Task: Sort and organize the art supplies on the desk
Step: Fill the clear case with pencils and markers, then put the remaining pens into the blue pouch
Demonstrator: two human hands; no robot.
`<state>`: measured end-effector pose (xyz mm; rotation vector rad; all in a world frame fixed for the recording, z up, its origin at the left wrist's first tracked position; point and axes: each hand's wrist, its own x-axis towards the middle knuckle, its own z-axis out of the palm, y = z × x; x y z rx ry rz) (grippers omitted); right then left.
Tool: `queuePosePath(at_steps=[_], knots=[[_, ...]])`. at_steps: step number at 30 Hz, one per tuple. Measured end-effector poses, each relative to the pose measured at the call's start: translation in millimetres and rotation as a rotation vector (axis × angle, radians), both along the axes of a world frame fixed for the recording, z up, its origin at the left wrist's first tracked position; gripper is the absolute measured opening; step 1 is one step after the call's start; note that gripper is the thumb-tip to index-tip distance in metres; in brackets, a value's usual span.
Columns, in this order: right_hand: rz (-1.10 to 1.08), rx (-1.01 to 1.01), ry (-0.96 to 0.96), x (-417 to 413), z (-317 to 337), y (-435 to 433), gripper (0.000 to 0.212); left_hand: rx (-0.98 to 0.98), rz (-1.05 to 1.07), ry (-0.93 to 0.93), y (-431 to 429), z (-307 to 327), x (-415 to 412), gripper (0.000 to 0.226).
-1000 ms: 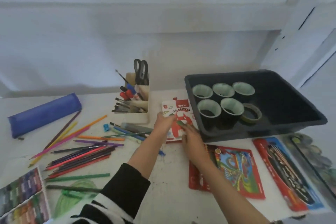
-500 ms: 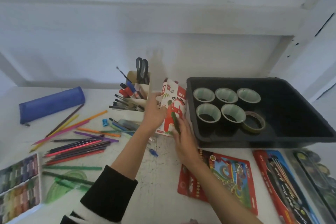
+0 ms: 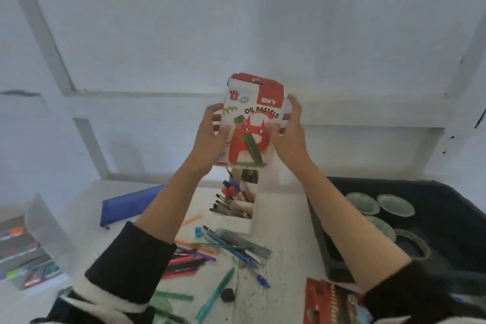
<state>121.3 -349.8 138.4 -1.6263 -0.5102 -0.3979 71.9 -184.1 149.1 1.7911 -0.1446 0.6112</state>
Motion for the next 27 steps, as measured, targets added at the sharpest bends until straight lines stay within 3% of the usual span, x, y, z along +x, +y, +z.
queuePosePath(at_steps=[6,11,14,18,21,27], knots=[[-0.054,-0.275,-0.360,20.7,137.5,1.7,0.050,0.082,0.038,-0.208,29.0,90.3,32.7,0.026],[0.022,-0.307,-0.405,19.7,191.0,-3.3,0.024,0.103,0.068,-0.293,35.4,121.6,48.6,0.022],[0.153,-0.312,-0.307,20.0,212.7,-10.7,0.017,0.105,0.048,-0.276,37.3,139.6,51.4,0.027],[0.127,-0.336,-0.335,18.5,228.4,-19.4,0.031,0.023,-0.044,-0.303,31.0,162.5,44.2,0.043],[0.162,-0.291,-0.360,14.8,233.0,-23.7,0.024,-0.102,-0.103,-0.361,23.3,176.6,36.8,0.050],[0.029,-0.306,-0.526,11.1,241.5,-23.0,0.023,-0.077,-0.194,-0.370,20.9,195.9,32.0,0.033]])
